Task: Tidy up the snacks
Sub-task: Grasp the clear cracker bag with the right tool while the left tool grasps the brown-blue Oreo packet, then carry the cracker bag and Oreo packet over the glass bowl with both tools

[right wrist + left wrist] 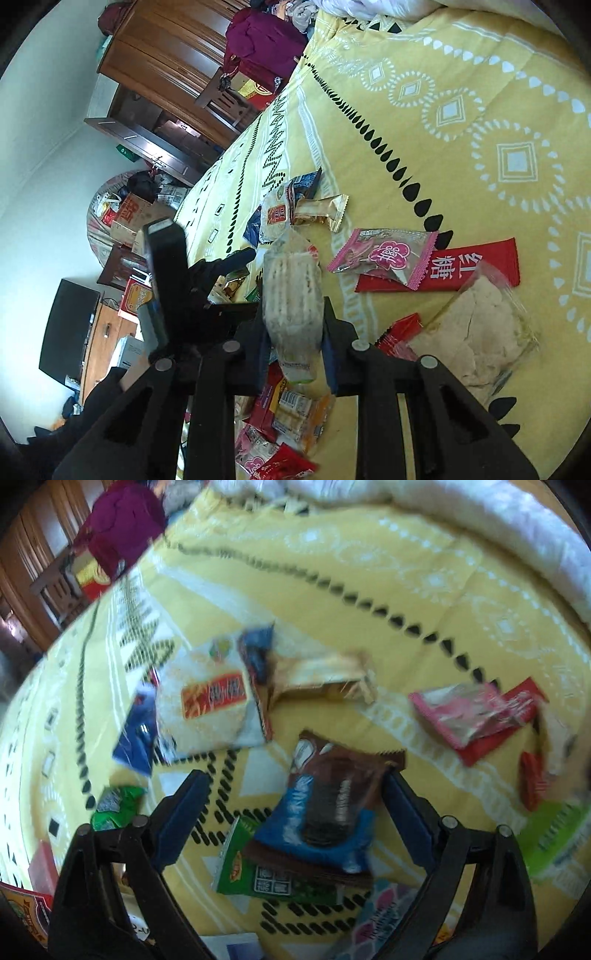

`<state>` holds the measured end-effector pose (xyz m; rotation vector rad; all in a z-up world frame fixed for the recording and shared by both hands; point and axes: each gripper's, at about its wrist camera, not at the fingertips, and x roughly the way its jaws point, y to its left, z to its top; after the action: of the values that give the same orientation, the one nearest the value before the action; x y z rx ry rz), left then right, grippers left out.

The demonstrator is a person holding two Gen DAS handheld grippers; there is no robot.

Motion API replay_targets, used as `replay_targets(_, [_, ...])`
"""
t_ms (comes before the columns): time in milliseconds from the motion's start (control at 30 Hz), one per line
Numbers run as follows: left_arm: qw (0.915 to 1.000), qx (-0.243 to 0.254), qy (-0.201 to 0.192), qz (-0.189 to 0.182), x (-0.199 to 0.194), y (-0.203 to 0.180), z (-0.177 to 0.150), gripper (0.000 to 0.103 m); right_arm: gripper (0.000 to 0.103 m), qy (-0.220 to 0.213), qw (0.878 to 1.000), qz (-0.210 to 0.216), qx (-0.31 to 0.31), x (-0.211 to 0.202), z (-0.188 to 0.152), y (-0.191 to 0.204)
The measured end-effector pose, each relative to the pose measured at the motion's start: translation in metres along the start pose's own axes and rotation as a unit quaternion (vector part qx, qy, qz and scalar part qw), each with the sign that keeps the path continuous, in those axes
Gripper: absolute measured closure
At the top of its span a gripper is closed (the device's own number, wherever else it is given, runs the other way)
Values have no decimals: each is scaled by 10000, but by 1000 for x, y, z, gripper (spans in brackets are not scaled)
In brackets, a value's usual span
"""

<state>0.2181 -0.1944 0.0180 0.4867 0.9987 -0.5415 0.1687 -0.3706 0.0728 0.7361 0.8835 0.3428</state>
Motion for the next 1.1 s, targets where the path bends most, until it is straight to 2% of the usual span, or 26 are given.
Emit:
replay_targets(33, [9999, -25, 108, -80, 4, 2, -1, 23, 76, 17, 10000, 17, 20, 1, 0, -1])
replay_targets(100, [9995, -65, 244, -178, 8, 1, -4, 33, 76, 21, 10000, 4, 12, 0, 0, 0])
replay_targets(133, [9996, -27, 207, -198, 7, -1, -4, 49, 76, 15, 10000, -8, -1, 0, 0, 0])
replay_targets(200, [10000, 13, 74, 13, 1, -5, -5, 57, 76, 8, 10000, -63, -53, 0, 1, 2])
replay_targets(367, [9981, -343, -505, 48, -39, -5, -16, 57, 76, -127, 9993, -189, -281, -3, 2, 9])
replay_targets(500, [9935, -572, -980, 101, -104, -12, -32, 57, 77, -299, 9981, -208, -494, -5, 2, 19])
replay_targets(600, [9882, -823, -1265, 244, -156, 0, -55, 57, 77, -439, 9953, -264, -822, -8, -4, 36])
replay_targets(700, [9815, -1165, -1402, 592, -198, 27, -89, 57, 77, -413, 9935, -190, -1046, -12, -18, 57])
replay_targets(833, [9670, -1821, -1382, 1122, -249, 74, -157, 57, 77, -381, 9830, -179, -1789, -13, -46, 108])
replay_targets(900, [9550, -2188, -1348, 1479, -275, 100, -191, 57, 77, -253, 9805, -45, -1949, -9, -61, 133])
replay_targets(1000, [9289, -2817, -1515, 1866, -315, 142, -234, 57, 77, -129, 9764, 180, -2148, -2, -75, 173])
replay_targets(1100, [8981, -3260, -1834, 2315, -359, 178, -266, 57, 77, -32, 9687, 500, -2430, 9, -82, 228])
